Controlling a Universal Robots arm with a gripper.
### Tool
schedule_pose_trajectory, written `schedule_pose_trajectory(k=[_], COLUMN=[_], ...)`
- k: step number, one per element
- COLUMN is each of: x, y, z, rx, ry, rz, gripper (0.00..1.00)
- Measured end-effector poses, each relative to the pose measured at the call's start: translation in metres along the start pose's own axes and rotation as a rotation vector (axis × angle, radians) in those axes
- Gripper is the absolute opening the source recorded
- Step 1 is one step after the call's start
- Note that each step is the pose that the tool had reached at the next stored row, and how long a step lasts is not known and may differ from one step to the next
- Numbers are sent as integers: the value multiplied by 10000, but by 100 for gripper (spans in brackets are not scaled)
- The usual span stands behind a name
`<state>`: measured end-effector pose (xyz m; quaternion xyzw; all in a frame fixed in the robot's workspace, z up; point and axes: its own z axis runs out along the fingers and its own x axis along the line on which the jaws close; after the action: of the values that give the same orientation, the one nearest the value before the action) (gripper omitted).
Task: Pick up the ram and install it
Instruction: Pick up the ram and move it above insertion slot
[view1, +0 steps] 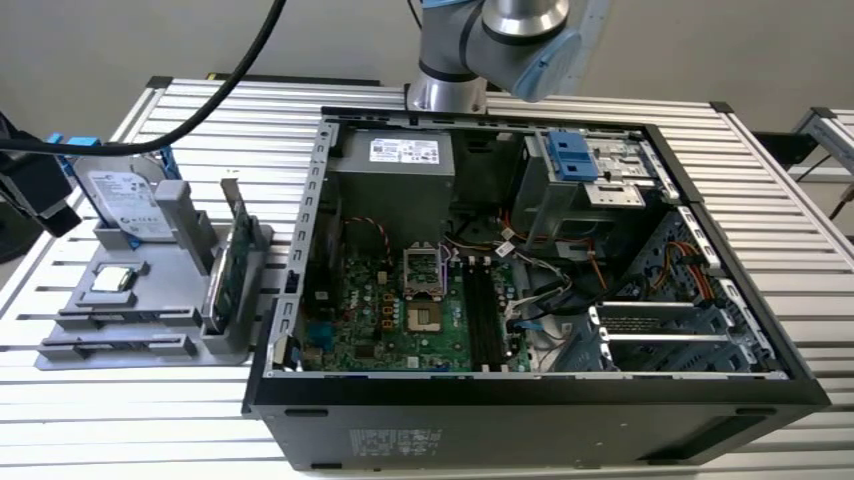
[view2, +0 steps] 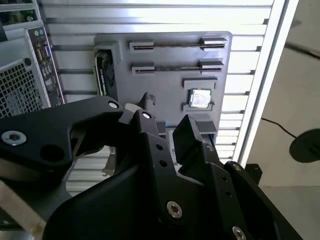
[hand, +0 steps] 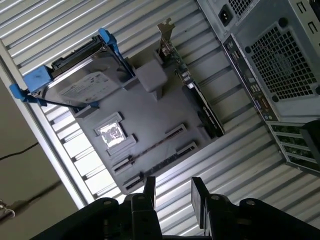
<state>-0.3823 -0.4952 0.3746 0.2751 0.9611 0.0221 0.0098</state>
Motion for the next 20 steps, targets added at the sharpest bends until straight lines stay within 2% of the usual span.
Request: schedule_pose_trajectory(k=[20], x=[0], y=[-1], z=[20], rx=[9], ry=[-63], rz=[1320], gripper=[100])
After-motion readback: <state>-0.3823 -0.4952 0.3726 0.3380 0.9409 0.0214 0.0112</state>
